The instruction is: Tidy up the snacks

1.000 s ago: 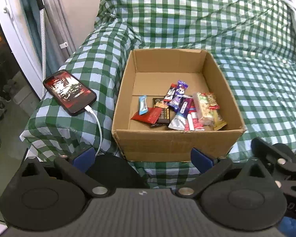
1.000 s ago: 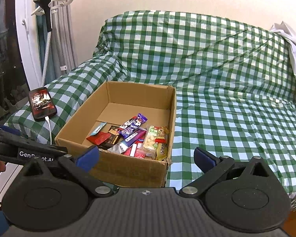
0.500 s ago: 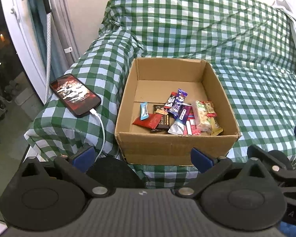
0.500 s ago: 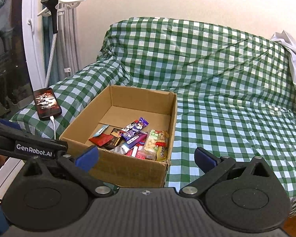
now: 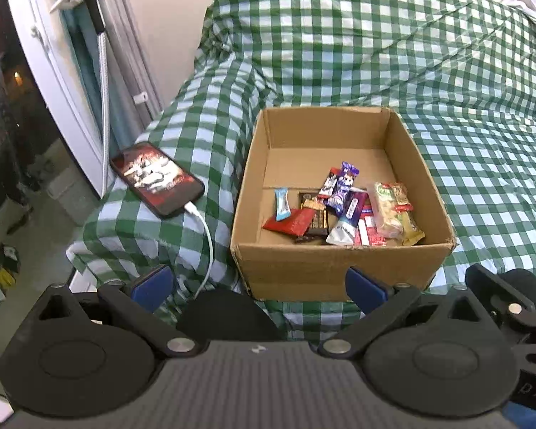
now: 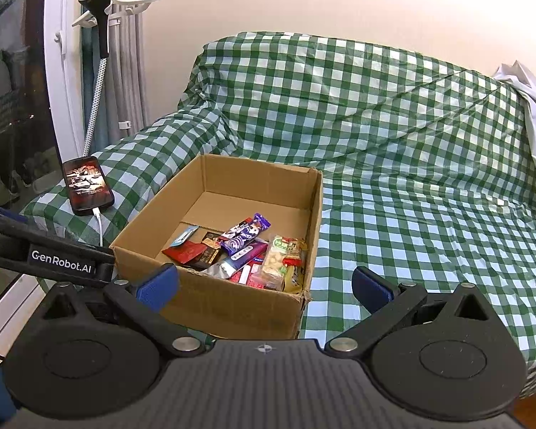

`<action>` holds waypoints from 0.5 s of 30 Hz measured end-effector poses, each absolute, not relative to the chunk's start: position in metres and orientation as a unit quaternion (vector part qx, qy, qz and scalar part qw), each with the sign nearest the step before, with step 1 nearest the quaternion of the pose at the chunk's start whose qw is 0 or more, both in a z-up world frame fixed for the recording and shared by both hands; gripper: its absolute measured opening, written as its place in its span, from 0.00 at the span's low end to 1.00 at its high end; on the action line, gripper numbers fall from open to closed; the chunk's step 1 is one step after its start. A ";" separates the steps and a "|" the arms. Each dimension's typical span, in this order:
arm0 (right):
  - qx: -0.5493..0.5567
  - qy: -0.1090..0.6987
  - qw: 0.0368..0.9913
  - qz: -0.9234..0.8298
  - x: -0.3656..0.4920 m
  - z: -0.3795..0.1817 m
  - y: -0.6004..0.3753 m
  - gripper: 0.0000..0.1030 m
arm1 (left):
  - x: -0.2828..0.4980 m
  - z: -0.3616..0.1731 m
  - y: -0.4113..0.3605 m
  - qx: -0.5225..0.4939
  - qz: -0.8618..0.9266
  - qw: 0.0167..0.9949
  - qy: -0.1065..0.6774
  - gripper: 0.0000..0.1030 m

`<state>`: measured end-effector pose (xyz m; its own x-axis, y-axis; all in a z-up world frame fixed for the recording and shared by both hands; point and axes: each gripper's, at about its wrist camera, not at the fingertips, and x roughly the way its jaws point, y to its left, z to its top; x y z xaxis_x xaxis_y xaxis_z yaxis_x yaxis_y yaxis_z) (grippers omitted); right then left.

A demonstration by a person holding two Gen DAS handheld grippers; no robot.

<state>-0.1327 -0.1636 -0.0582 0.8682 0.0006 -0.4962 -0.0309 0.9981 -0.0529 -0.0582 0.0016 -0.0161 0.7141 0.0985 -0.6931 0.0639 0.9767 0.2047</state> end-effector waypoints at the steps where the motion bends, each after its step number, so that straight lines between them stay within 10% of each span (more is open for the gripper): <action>1: -0.030 0.256 0.966 0.008 -0.133 -0.058 -0.163 0.99 | -0.059 -0.015 0.001 0.108 0.008 0.920 0.376 1.00; 15: -0.030 0.259 0.965 0.008 -0.132 -0.061 -0.162 0.99 | -0.056 -0.018 0.003 0.114 0.009 0.918 0.380 1.00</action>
